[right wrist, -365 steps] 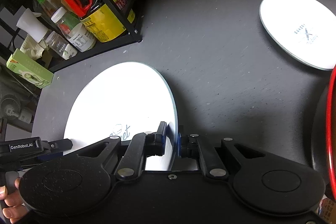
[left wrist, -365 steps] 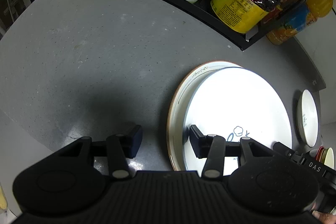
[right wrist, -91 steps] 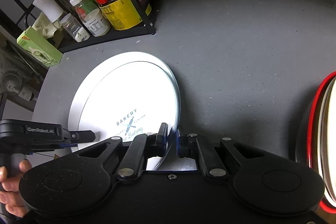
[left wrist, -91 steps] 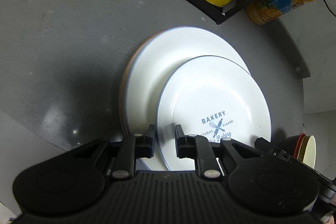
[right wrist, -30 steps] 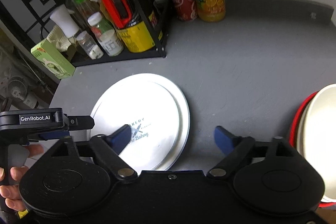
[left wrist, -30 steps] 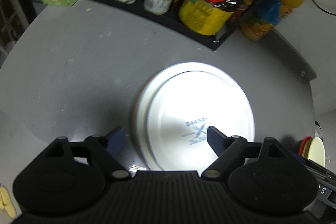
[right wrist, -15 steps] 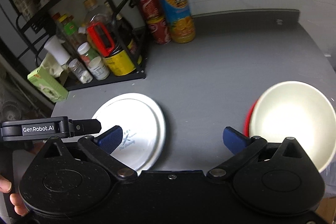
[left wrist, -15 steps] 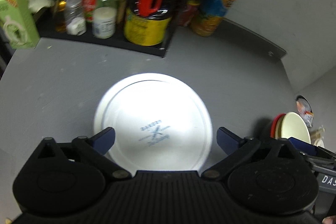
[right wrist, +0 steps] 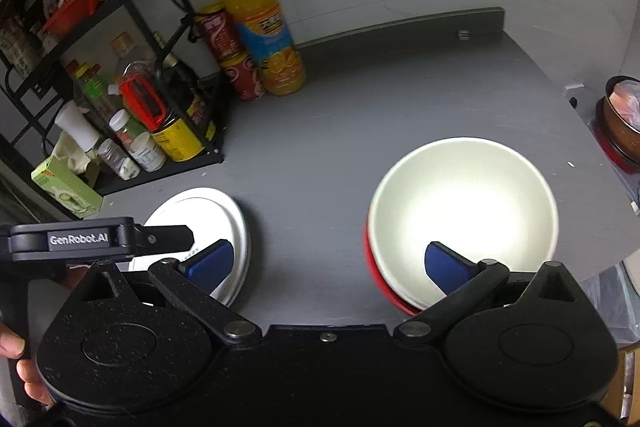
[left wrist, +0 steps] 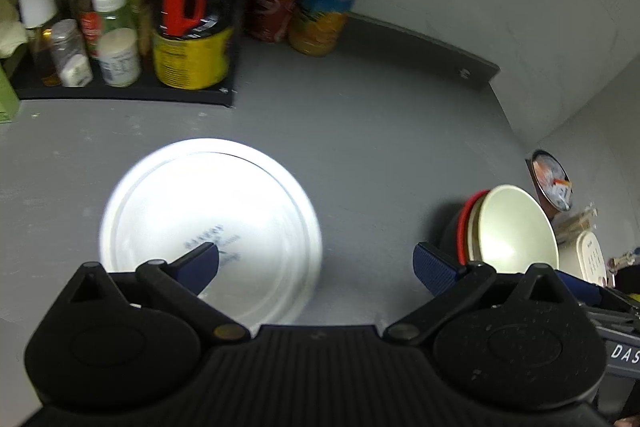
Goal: Organize plates and bowls
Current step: 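Close both tools on the rim of the red bowl holding cream bowls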
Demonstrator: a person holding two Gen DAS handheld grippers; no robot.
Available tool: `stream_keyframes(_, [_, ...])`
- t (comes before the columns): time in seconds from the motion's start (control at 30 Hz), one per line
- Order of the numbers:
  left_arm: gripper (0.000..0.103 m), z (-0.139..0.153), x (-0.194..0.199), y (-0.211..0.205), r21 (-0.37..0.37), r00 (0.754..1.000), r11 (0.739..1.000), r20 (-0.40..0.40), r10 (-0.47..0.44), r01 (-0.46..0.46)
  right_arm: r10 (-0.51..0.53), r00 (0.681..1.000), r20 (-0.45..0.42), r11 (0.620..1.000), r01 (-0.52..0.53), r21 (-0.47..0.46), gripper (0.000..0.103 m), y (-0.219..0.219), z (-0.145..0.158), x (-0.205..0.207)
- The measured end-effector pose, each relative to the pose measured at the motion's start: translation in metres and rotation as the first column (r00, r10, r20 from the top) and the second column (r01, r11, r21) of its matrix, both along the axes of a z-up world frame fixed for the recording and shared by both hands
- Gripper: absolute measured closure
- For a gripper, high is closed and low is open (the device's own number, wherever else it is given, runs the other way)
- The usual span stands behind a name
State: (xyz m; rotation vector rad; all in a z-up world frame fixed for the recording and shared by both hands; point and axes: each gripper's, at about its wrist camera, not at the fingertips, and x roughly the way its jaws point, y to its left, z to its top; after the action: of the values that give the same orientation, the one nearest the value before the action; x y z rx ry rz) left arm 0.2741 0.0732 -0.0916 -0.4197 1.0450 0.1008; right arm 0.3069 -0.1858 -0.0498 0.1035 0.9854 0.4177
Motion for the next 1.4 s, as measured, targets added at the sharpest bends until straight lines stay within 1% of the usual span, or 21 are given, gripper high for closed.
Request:
stream_keyframes(0.17, [0.001, -0.003, 0.009, -0.026, -0.001, 0.999, 0.999, -0.023, -0.036, 0.036, -0.001, 1.0, -0.01, 1.0, 0.001, 0.022, 0.0, -0.026, 0.0, 0.007])
stream_keyframes(0.33, [0.001, -0.001, 0.019, -0.049, -0.003, 0.998, 0.999, -0.049, -0.039, 0.039, -0.013, 1.0, -0.008, 0.999, 0.013, 0.031, 0.0, -0.052, 0.002, 0.017])
stream_keyframes(0.43, [0.001, 0.001, 0.028, -0.064, 0.013, 0.997, 0.998, -0.062, -0.055, 0.056, -0.024, 1.0, -0.014, 0.999, 0.024, 0.04, 0.0, -0.068, 0.002, 0.024])
stream_keyframes(0.57, [0.001, 0.004, 0.036, -0.079, 0.007, 0.996, 0.999, -0.077, -0.035, 0.035, -0.032, 0.999, -0.019, 0.999, 0.032, 0.031, 0.0, -0.086, -0.001, 0.034])
stream_keyframes(0.67, [0.001, 0.005, 0.043, -0.092, 0.011, 0.996, 0.999, -0.087, -0.034, 0.035, -0.043, 0.999, -0.025, 0.998, 0.044, 0.043, 0.0, -0.101, -0.005, 0.041])
stream_keyframes(0.83, [0.001, 0.005, 0.053, -0.113, 0.023, 0.995, 0.999, -0.09, -0.033, 0.035, -0.042, 0.998, -0.05, 0.998, 0.044, 0.046, 0.0, -0.123, -0.016, 0.053])
stream_keyframes(1.0, [0.001, -0.001, 0.066, -0.132, 0.027, 0.995, 0.999, -0.099, -0.028, 0.03, -0.026, 0.997, -0.079, 0.999, 0.028, 0.036, 0.0, -0.138, -0.033, 0.066])
stream_keyframes(1.17, [0.002, -0.016, 0.077, -0.143, 0.0, 0.992, 1.0, -0.126, 0.005, -0.005, 0.018, 0.993, -0.114, 0.999, -0.013, 0.046, 0.001, -0.145, -0.051, 0.078])
stream_keyframes(1.33, [0.003, -0.032, 0.087, -0.153, -0.017, 0.987, 0.999, -0.159, 0.024, -0.027, 0.071, 0.986, -0.151, 0.996, -0.062, 0.065, 0.008, -0.145, -0.067, 0.092])
stream_keyframes(1.4, [0.006, -0.036, 0.089, -0.157, -0.019, 0.986, 0.999, -0.164, 0.036, -0.04, 0.086, 0.983, -0.162, 0.995, -0.075, 0.07, 0.012, -0.145, -0.072, 0.096])
